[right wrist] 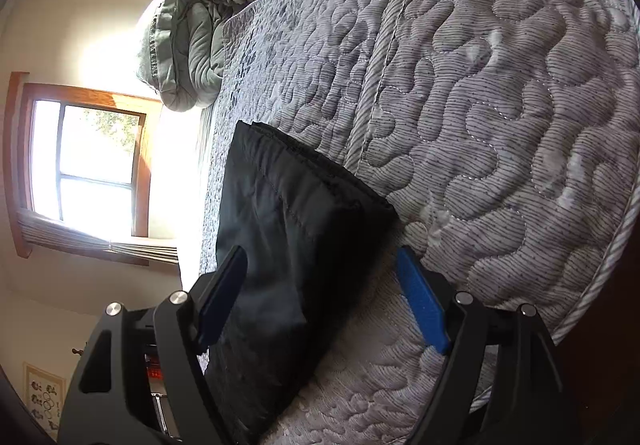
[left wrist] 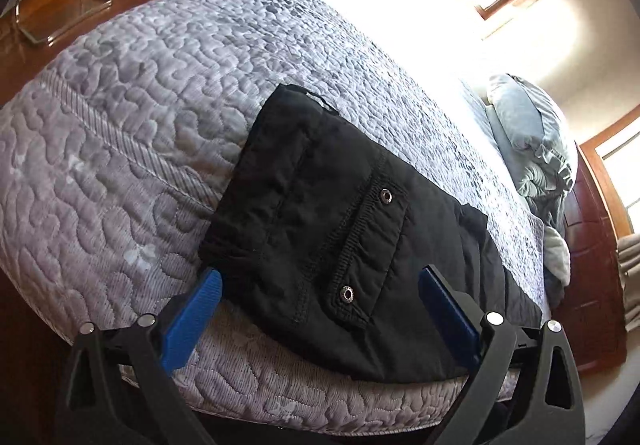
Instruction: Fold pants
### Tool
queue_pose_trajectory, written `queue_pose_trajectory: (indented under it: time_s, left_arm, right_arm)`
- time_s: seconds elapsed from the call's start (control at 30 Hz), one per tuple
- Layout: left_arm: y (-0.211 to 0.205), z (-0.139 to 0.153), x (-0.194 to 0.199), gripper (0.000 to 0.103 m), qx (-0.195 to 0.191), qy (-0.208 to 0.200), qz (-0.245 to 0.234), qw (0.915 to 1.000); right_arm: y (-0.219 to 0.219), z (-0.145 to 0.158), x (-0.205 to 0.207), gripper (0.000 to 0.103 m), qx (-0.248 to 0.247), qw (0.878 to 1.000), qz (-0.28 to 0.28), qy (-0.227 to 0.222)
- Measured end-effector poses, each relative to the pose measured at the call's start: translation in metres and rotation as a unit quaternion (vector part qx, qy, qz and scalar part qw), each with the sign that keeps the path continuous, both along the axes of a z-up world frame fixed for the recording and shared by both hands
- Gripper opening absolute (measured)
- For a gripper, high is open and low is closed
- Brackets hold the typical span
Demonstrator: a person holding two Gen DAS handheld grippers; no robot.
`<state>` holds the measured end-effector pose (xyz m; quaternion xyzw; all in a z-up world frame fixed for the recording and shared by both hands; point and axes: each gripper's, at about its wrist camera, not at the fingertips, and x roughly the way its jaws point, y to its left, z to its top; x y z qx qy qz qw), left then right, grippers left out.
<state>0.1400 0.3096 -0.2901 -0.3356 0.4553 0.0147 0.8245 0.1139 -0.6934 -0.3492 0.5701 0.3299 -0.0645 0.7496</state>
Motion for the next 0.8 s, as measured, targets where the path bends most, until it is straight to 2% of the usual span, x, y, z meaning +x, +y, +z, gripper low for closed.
queue_pose_trajectory:
  time_s: [0.13, 0.27, 0.37, 0.4, 0.43, 0.47, 0.53, 0.57, 0.67, 0.7, 0.8]
  left_arm:
    - [-0.007, -0.004, -0.002, 0.099, -0.001, 0.011, 0.002, 0.9999]
    - [-0.016, -0.008, 0.003, 0.099, 0.021, 0.022, -0.003, 0.9995]
    - [-0.016, -0.008, 0.002, 0.099, 0.019, 0.021, 0.001, 0.9996]
    - [-0.015, -0.008, 0.002, 0.099, 0.018, 0.021, 0.002, 0.9996]
    - [-0.015, -0.009, 0.002, 0.099, 0.016, 0.023, 0.003, 0.9996]
    - [-0.015, -0.010, 0.001, 0.099, 0.017, 0.026, 0.004, 0.9995]
    - [-0.016, -0.010, 0.001, 0.099, 0.018, 0.028, 0.003, 0.9994]
    - [-0.016, -0.010, 0.000, 0.099, 0.019, 0.027, 0.003, 0.9994]
    - [-0.018, -0.012, 0.000, 0.099, 0.019, 0.030, -0.001, 0.9994]
    - [-0.019, -0.013, 0.001, 0.099, 0.021, 0.033, -0.003, 0.9992]
    - [-0.022, -0.015, 0.003, 0.099, 0.021, 0.036, -0.006, 0.9991]
  right_arm:
    - [0.001, -0.006, 0.007, 0.077, 0.002, 1.000, -0.003, -0.012]
    - [0.002, -0.004, 0.011, 0.077, 0.004, 1.000, -0.001, -0.026]
    - [0.005, 0.000, 0.015, 0.074, 0.004, 0.999, 0.012, -0.048]
    - [0.005, -0.003, 0.016, 0.073, -0.001, 0.999, 0.015, -0.040]
    - [0.004, -0.008, 0.016, 0.065, -0.004, 0.999, 0.015, -0.029]
    - [0.003, -0.011, 0.014, 0.061, -0.003, 1.000, 0.012, -0.028]
    - [0.000, -0.015, 0.009, 0.053, 0.004, 0.999, 0.006, -0.036]
    - [-0.001, -0.017, 0.008, 0.052, 0.007, 0.999, 0.004, -0.040]
    - [0.001, -0.014, 0.014, 0.057, -0.002, 0.999, 0.009, -0.042]
    - [0.002, -0.012, 0.017, 0.062, -0.003, 0.999, 0.011, -0.046]
    - [0.004, -0.012, 0.026, 0.064, -0.004, 0.999, 0.012, -0.051]
